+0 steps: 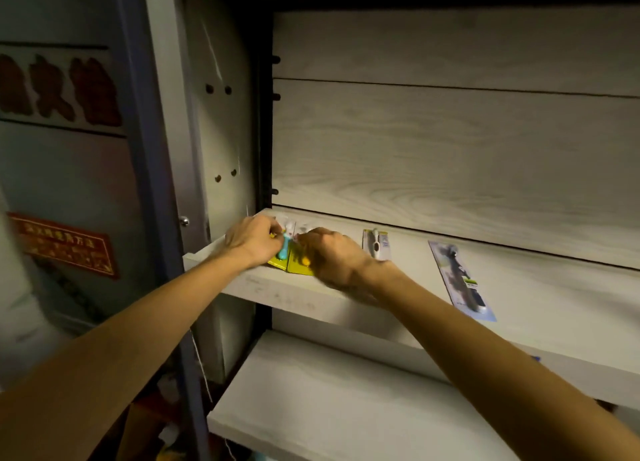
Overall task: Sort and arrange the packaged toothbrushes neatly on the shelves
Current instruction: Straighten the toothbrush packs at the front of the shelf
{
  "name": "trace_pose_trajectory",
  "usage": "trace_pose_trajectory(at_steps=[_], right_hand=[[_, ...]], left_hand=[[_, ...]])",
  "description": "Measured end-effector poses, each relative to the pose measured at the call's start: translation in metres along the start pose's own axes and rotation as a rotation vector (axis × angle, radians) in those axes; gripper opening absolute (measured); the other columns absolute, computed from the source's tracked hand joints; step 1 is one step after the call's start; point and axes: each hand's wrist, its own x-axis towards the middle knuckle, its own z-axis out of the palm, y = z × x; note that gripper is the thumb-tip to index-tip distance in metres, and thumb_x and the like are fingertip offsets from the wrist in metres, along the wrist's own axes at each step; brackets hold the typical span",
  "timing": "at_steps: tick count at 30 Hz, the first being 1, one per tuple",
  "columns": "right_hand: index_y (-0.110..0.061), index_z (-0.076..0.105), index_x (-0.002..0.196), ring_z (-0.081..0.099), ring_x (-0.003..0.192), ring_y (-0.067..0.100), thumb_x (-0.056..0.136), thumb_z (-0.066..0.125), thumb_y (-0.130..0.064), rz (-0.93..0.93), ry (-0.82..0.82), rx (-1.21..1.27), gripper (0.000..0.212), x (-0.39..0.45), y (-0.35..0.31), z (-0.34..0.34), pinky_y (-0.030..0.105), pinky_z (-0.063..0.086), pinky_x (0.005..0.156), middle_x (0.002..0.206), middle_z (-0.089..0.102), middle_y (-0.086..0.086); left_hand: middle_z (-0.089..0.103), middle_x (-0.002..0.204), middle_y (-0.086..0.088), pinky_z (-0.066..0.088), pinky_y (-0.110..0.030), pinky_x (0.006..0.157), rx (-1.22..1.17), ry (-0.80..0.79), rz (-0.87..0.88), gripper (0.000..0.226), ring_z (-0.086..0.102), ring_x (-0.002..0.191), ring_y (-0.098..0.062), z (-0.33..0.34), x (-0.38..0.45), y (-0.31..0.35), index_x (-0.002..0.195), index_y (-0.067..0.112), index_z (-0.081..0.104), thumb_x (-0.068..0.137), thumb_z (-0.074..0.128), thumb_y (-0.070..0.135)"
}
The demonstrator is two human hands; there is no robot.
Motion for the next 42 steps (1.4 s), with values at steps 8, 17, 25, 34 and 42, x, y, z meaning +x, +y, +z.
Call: trace_pose_trajectory(at_steps=[8, 17, 25, 34, 42], right_hand=[[-0.025, 0.054, 0.136, 0.061, 0.112, 0.031, 0.092, 0.056, -0.029, 0.154, -0.040, -0.003, 0.045, 0.018, -0.006, -0.004, 0.042, 0.051, 0.094, 0.135, 0.058, 0.006], [-0.018, 0.039, 0.149, 0.022, 0.149, 0.026, 0.103, 0.042, -0.032, 0.279, 0.040, -0.390, 0.049, -0.058, 0.041, -0.055, 0.040, 0.024, 0.117, 0.156, 0.036, 0.005], [-0.017, 0.038, 0.149, 0.017, 0.151, 0.031, 0.102, 0.035, -0.052, 0.568, 0.084, -0.514, 0.059, -0.188, 0.085, -0.125, 0.043, 0.018, 0.119, 0.156, 0.035, 0.010], [-0.019, 0.050, 0.139, 0.038, 0.138, 0.026, 0.100, 0.039, -0.051, 0.643, 0.171, -0.622, 0.051, -0.395, 0.136, -0.203, 0.040, 0.034, 0.110, 0.142, 0.052, 0.005], [-0.018, 0.068, 0.119, 0.055, 0.122, 0.024, 0.101, 0.041, -0.034, 0.425, 0.142, -0.766, 0.036, -0.581, 0.162, -0.254, 0.038, 0.046, 0.100, 0.122, 0.067, 0.004]], left_hand=[[0.066, 0.116, 0.002, 0.043, -0.027, 0.065, -0.025, -0.055, 0.171, 0.024, 0.056, 0.093, -0.013, -0.001, 0.029, -0.028, 0.108, 0.027, 0.069, 0.100, 0.054, 0.043], [0.057, 0.135, -0.003, 0.041, -0.039, 0.102, 0.074, 0.017, 0.437, 0.040, 0.050, 0.126, -0.027, -0.010, 0.024, 0.054, 0.122, 0.021, 0.064, 0.101, 0.045, 0.049], [0.053, 0.142, -0.005, 0.037, -0.039, 0.102, 0.066, 0.009, 0.619, 0.053, 0.049, 0.129, -0.028, 0.003, -0.026, 0.182, 0.133, 0.020, 0.058, 0.102, 0.035, 0.056], [0.053, 0.140, -0.007, 0.043, -0.040, 0.097, -0.003, 0.000, 0.817, 0.054, 0.053, 0.122, -0.029, 0.037, -0.124, 0.369, 0.137, 0.016, 0.051, 0.102, 0.037, 0.055], [0.070, 0.091, 0.004, 0.051, -0.034, 0.068, -0.177, 0.073, 1.171, 0.025, 0.066, 0.080, -0.021, 0.069, -0.252, 0.553, 0.102, 0.028, 0.065, 0.100, 0.046, 0.044]])
